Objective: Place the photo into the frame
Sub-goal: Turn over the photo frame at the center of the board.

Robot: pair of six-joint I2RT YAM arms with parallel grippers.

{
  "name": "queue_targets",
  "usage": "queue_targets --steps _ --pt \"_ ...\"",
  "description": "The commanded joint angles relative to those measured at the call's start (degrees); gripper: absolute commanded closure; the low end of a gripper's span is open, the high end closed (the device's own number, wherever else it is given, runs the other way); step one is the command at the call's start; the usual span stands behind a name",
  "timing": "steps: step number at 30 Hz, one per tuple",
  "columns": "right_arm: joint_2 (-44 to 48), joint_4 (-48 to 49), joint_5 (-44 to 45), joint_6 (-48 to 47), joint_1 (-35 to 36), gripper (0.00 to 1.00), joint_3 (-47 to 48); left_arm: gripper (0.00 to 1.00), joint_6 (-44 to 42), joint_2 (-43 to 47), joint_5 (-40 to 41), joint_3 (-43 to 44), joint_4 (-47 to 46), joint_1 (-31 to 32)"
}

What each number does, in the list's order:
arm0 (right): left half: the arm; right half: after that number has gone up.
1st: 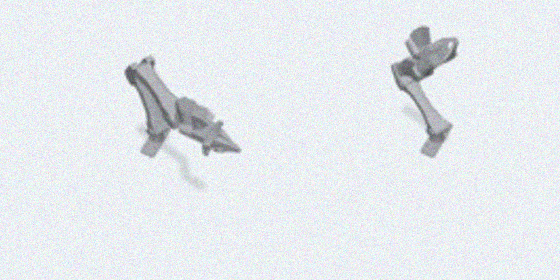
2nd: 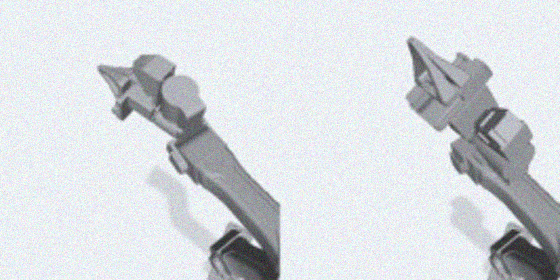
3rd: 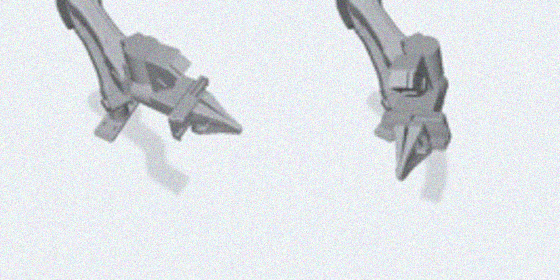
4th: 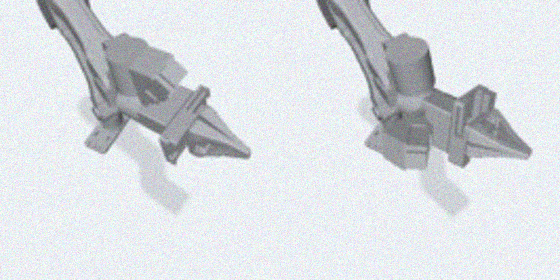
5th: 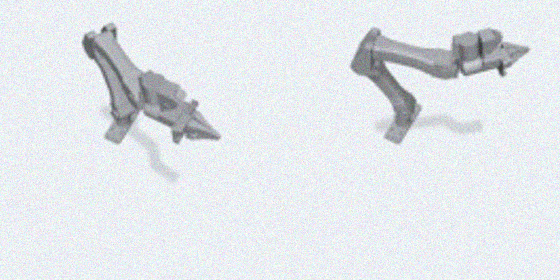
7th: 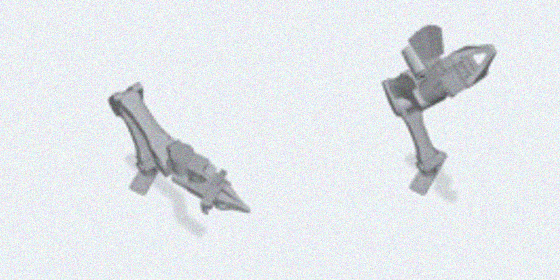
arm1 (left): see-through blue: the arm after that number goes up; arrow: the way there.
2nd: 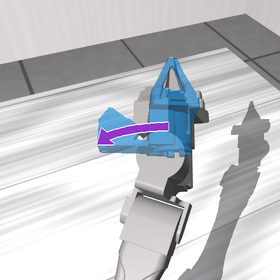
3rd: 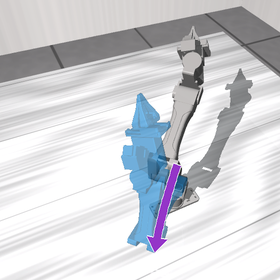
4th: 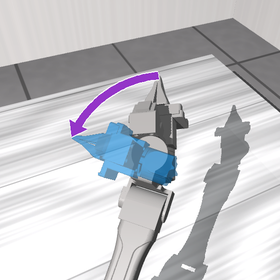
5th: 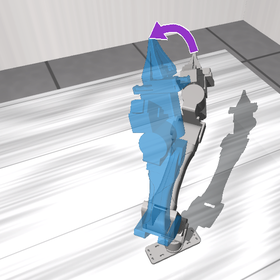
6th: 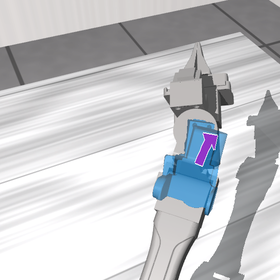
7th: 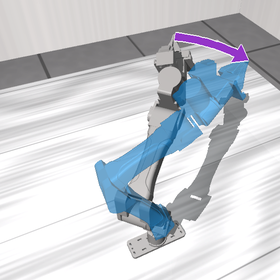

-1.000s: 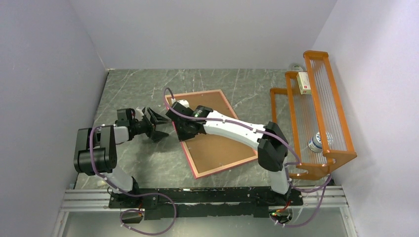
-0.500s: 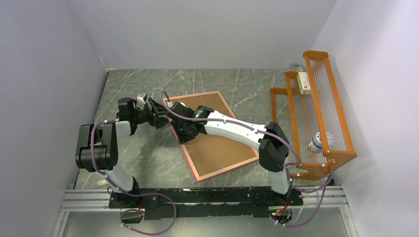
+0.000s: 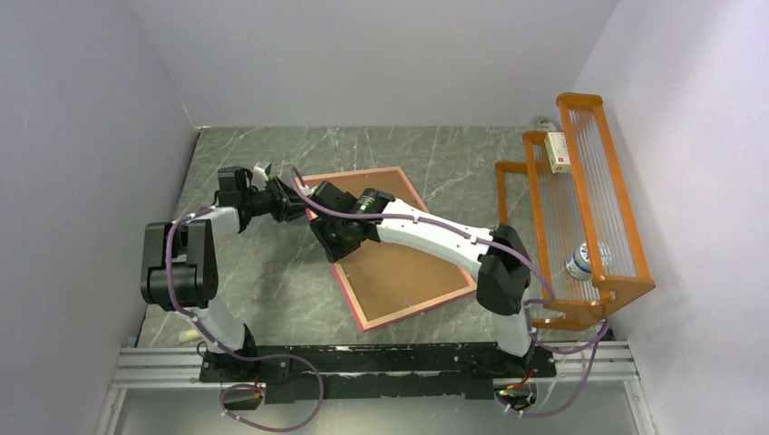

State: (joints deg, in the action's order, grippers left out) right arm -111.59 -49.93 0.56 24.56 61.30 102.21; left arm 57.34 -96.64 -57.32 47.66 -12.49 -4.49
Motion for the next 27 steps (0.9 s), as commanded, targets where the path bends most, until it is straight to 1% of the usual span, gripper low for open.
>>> queue_targets --steps 1,3,4,6,8,11,13,15,18,21,24,27 --pt "6.2 -1.0 6.1 -2.2 0.6 0.56 3.3 0.97 -7.0 2.8 3.8 6.9 12.5 0.2" --pt "9.1 0.8 9.5 -2.8 0.7 0.41 1.6 0.98 -9.3 4.3 6.2 11.3 21.8 0.3" --pt "10.0 1.4 11.0 -3.3 0.8 0.37 1.1 0.98 -10.6 4.9 7.9 13.3 26.4 0.2" --pt "10.3 0.7 14.2 -4.2 1.4 0.32 2.4 0.98 -11.8 5.7 10.9 17.8 35.2 0.2" --pt "9.0 -1.9 17.5 -4.4 2.4 0.30 5.9 0.97 -11.4 6.1 12.9 21.3 41.8 0.2" --pt "5.2 -7.5 24.3 -5.2 4.9 0.27 14.1 0.97 -9.6 7.0 15.4 25.4 49.2 0.1" --pt "1.8 -11.5 29.1 -6.1 6.9 0.25 20.8 0.98 -8.0 8.3 16.2 27.2 51.9 0.0" --pt "-1.5 -14.5 33.0 -7.9 8.8 0.24 26.5 0.97 -6.0 9.9 16.4 28.2 52.4 -0.1" --pt "-4.6 -15.9 36.4 -11.1 10.7 0.23 30.2 0.98 -3.8 11.2 16.7 29.6 52.9 -0.1" --pt "-5.4 -15.7 38.6 -13.6 12.3 0.23 30.1 0.98 -3.7 11.3 16.6 31.6 55.4 -0.2" --pt "-4.5 -13.9 40.9 -16.4 13.8 0.23 26.7 0.98 -3.3 11.9 17.0 32.2 56.6 -0.2" --pt "-4.6 -12.6 43.1 -18.8 14.7 0.26 24.0 0.97 -2.5 12.7 17.0 32.1 56.8 -0.3"
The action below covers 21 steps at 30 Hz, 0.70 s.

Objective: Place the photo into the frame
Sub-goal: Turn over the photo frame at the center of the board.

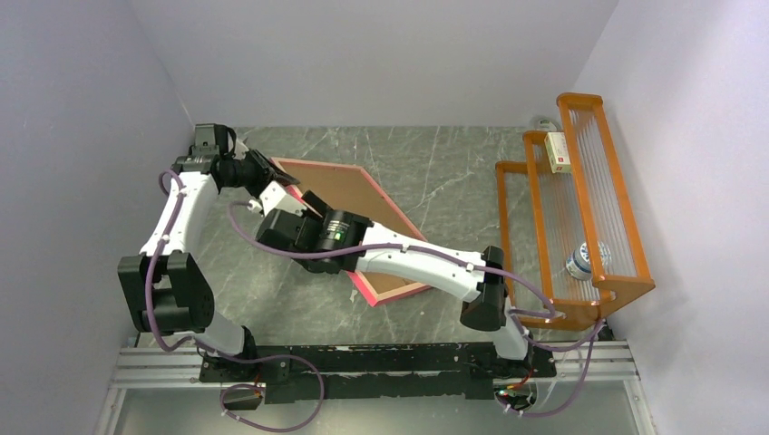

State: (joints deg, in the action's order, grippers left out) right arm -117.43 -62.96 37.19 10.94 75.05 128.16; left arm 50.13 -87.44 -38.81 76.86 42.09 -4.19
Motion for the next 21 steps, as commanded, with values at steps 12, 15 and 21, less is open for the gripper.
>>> queue_targets --steps 12,15,21 --pt "-3.1 -1.8 17.3 -9.1 2.6 0.66 -2.0 0.97 5.9 5.0 -2.1 2.1 1.9 -0.6" --pt "-2.5 -1.2 17.5 -9.5 2.7 0.70 -3.0 0.97 5.9 5.0 -2.3 2.4 2.0 -0.6" --pt "-2.0 0.2 19.5 -10.5 2.6 0.88 -4.2 0.98 6.5 5.0 -3.6 2.2 1.3 -0.8"
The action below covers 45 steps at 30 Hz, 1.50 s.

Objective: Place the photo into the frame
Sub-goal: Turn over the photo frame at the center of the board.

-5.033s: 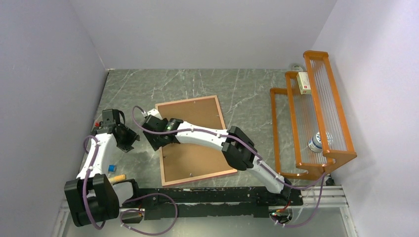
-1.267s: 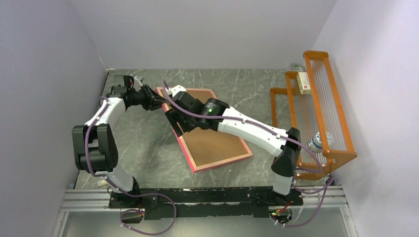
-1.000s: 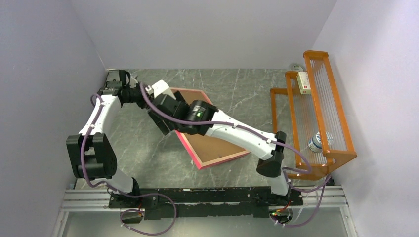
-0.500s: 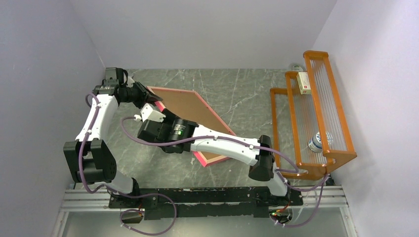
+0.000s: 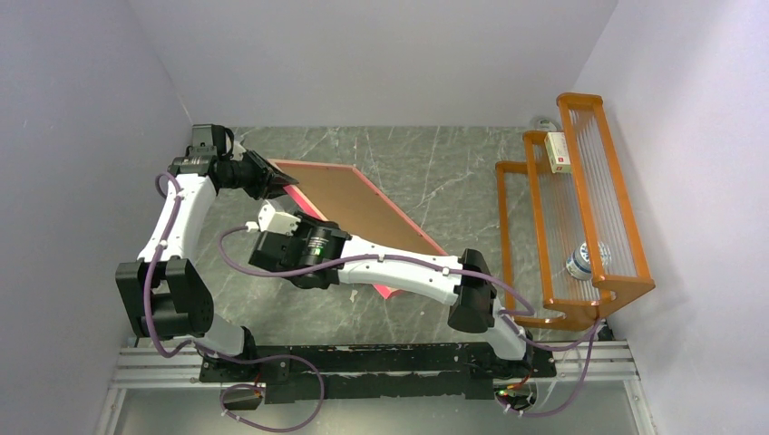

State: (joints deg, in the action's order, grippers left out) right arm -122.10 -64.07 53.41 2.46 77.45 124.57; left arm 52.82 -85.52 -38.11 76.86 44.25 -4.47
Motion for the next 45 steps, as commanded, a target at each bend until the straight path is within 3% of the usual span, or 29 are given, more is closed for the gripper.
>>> queue_targets --steps 1,3,7,10,13,18,19,21,25,28,37,45 --pt "2.8 1.8 3.3 -3.2 0.2 0.91 -0.8 0.97 3.8 3.1 -4.4 2.4 -0.9 -0.5" --pt "3.2 3.0 3.3 -4.7 0.2 0.90 -1.5 0.98 3.6 2.9 -4.6 2.8 -0.6 -0.6" --pt "3.1 3.8 3.2 -5.7 0.1 0.64 -2.4 0.97 3.4 2.7 -5.0 3.3 -0.4 -1.0" --pt "2.3 3.6 2.9 -5.3 0.1 0.60 -2.8 0.97 3.4 2.8 -5.3 3.3 -0.5 -1.3" --pt "1.4 2.2 2.6 -3.2 -0.3 0.64 -0.9 0.98 3.4 3.0 -5.6 3.0 -0.8 -1.6" --pt "1.3 1.9 3.3 -2.9 -0.5 0.88 1.5 0.97 3.4 3.3 -6.2 2.5 -1.3 -2.1" --pt "1.4 2.0 3.6 -3.2 -0.5 0.93 1.8 0.95 3.2 3.3 -6.3 2.4 -1.4 -2.2" --pt "2.1 2.8 4.4 -4.1 -0.5 1.00 1.7 0.81 2.7 3.3 -6.5 2.7 -1.7 -2.5" --pt "4.7 6.1 4.3 -7.3 -0.5 1.00 0.7 0.30 -2.4 1.9 -4.4 8.2 2.5 -2.9" --pt "7.8 10.9 1.9 -10.4 -0.7 1.00 -0.7 0.08 -6.1 0.8 -1.8 13.1 5.1 -4.2" --pt "14.1 18.7 -5.3 -13.4 -3.1 1.00 1.5 0.06 -14.9 -1.1 4.3 29.2 11.4 -11.1" --pt "12.2 13.9 -14.3 -6.7 -6.7 1.00 10.1 0.06 -17.7 0.3 8.0 31.3 12.4 -12.5"
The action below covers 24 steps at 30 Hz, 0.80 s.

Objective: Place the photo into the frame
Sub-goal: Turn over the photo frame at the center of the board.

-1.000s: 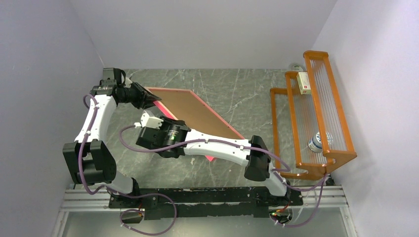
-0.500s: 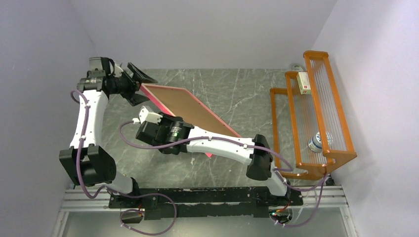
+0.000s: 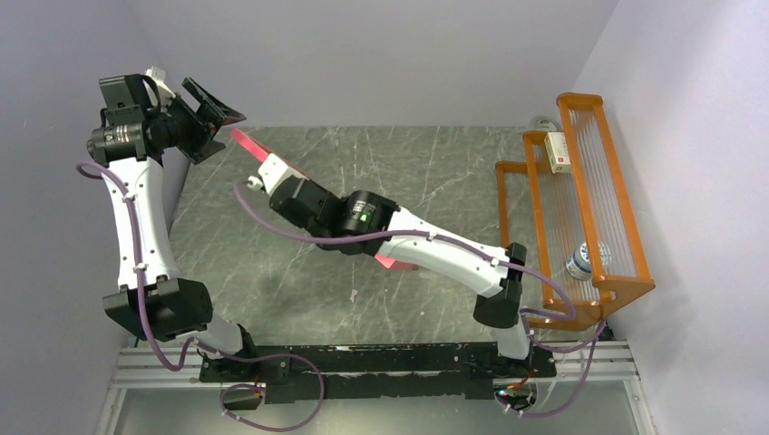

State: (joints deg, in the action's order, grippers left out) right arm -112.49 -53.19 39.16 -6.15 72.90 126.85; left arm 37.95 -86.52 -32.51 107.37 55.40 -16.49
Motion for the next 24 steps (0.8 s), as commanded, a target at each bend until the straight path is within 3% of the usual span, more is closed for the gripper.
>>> queue_targets --steps 1,10,19,24 --pt "2.6 2.5 -1.5 2.9 -2.8 1.00 8.5 0.06 -2.9 1.6 2.5 0.4 1.0 -0.5" --pt "6.0 1.8 -20.0 16.5 -13.9 1.00 6.9 0.06 -2.8 3.1 3.3 -2.6 0.5 -0.7" --pt "11.7 8.7 -32.0 28.6 -26.8 1.00 -8.7 0.06 -2.7 4.1 2.5 -9.5 -1.3 -0.7" --pt "14.9 15.6 -39.6 32.3 -34.9 1.00 -19.0 0.06 -4.0 3.9 2.1 -17.8 -4.1 -0.7"
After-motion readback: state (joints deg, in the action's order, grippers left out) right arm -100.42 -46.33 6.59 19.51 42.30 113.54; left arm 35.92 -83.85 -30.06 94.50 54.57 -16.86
